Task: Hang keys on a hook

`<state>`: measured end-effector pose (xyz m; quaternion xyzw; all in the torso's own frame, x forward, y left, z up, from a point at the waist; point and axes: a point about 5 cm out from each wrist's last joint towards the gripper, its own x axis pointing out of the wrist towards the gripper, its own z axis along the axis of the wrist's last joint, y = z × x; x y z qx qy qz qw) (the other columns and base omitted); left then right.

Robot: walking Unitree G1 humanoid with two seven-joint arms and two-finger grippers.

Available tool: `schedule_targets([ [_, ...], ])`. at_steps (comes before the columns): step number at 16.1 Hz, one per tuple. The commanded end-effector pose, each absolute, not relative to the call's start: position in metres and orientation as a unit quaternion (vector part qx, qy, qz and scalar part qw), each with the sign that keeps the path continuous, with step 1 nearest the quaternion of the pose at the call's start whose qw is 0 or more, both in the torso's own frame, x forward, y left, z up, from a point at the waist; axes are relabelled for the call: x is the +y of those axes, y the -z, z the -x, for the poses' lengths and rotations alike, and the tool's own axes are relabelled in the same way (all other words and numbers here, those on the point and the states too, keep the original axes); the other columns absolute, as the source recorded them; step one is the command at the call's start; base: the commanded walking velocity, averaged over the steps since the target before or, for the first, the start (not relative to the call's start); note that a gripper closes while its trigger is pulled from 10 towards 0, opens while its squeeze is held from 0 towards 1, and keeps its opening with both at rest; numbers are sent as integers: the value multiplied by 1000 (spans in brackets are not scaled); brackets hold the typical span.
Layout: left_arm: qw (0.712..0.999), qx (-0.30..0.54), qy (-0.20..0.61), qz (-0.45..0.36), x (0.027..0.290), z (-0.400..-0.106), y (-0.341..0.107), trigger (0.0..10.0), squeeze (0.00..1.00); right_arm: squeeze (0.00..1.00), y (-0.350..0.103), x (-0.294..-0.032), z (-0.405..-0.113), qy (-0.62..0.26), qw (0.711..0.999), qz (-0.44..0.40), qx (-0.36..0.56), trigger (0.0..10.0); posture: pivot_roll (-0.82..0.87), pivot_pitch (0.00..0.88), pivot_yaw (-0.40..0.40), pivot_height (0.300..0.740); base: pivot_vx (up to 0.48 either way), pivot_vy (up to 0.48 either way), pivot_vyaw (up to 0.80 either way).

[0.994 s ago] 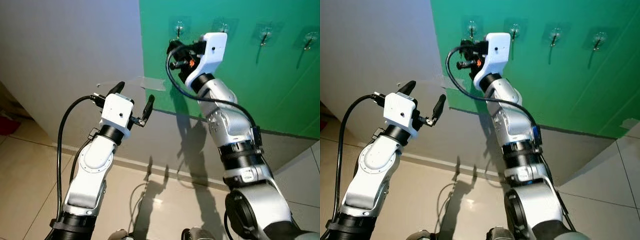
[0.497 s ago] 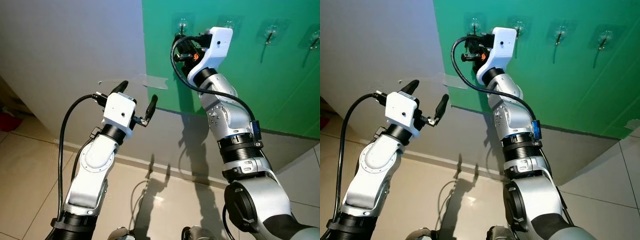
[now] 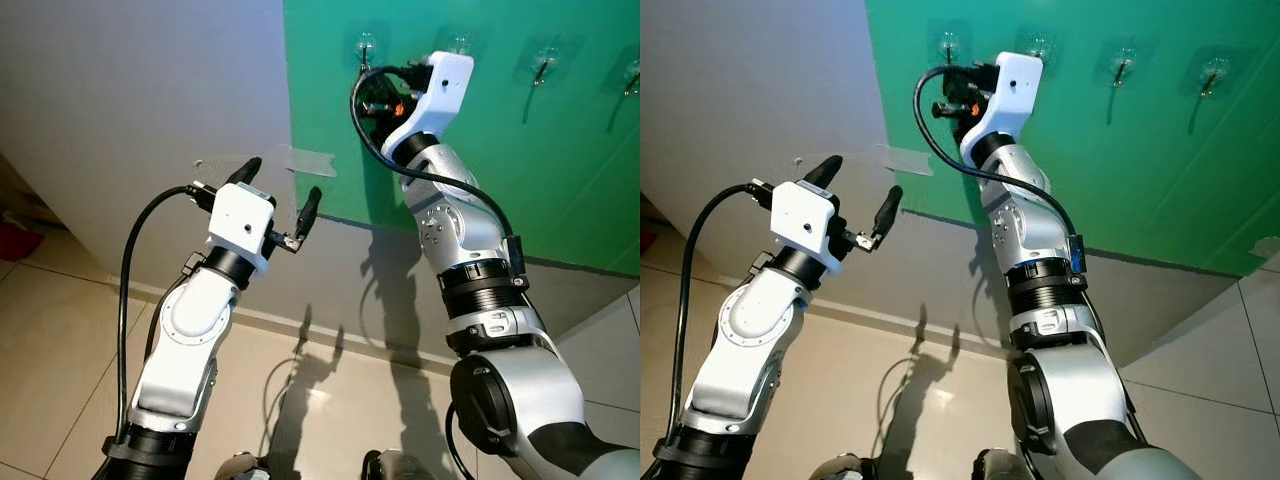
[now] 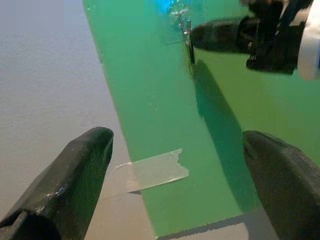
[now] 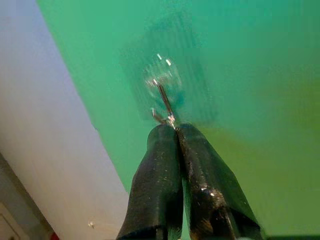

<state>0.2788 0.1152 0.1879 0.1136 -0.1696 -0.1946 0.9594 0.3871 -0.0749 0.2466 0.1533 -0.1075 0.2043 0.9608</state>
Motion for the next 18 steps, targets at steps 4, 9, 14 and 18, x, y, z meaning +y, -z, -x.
schedule_targets([
  [4, 957, -171, 206, -114, 112, -276, -190, 10000, 0, 0, -242, -79, -395, -176, 968, -168, -63, 10000, -46, 139, 12, 740, 0, 0, 0],
  [9, 951, -201, 223, -68, 108, -273, -202, 10000, 0, 0, -241, -81, -396, -168, 971, -158, -57, 10000, -46, 141, 13, 740, 0, 0, 0],
  [14, 951, -200, 226, -62, 109, -274, -202, 10000, 0, 1000, -244, -82, -396, -167, 969, -168, -66, 10000, -46, 141, 15, 740, 0, 0, 0],
  [18, 951, -200, 226, -62, 109, -275, -202, 10000, 0, 1000, -247, -84, -395, -167, 966, -180, -74, 10000, -47, 142, 18, 740, 0, 0, 0],
])
